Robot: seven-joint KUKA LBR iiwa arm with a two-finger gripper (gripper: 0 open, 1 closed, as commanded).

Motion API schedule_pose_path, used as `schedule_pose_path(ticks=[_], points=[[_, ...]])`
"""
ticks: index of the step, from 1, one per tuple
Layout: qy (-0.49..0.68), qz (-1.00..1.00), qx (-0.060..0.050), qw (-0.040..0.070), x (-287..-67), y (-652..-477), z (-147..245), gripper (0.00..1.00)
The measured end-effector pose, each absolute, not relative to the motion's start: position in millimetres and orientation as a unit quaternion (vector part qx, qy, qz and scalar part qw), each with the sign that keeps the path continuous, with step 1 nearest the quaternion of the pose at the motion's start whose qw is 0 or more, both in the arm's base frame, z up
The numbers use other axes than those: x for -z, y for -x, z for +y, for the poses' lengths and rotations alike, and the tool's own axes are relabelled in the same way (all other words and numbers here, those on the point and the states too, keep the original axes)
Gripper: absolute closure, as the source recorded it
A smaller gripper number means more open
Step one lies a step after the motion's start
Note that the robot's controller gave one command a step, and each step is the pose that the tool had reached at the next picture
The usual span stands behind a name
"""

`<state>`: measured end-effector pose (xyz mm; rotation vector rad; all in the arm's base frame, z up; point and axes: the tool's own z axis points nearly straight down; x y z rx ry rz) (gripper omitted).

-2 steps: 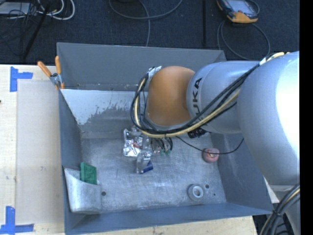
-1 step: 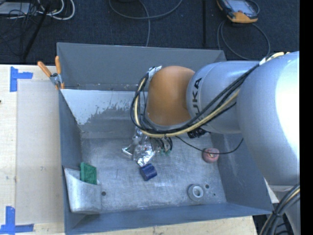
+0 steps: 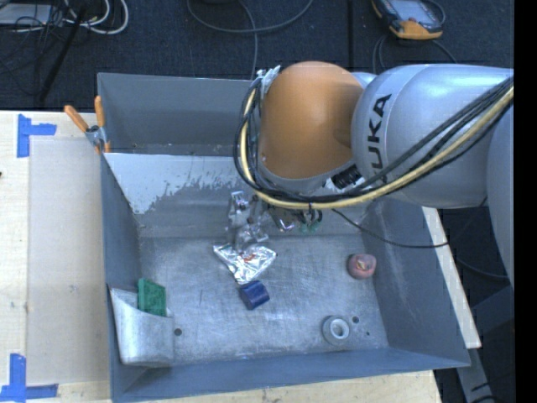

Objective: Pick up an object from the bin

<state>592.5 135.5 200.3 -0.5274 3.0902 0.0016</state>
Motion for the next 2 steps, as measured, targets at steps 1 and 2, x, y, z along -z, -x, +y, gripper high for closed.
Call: schedule_pose_path(ticks=[1, 2], points=[[0.166, 0.986, 0.000, 0.001, -197.5, -591.6, 134.4, 0.00], [0.039, 0.999, -0.002, 0.001, -71.6, -613.1, 107.5, 0.00]])
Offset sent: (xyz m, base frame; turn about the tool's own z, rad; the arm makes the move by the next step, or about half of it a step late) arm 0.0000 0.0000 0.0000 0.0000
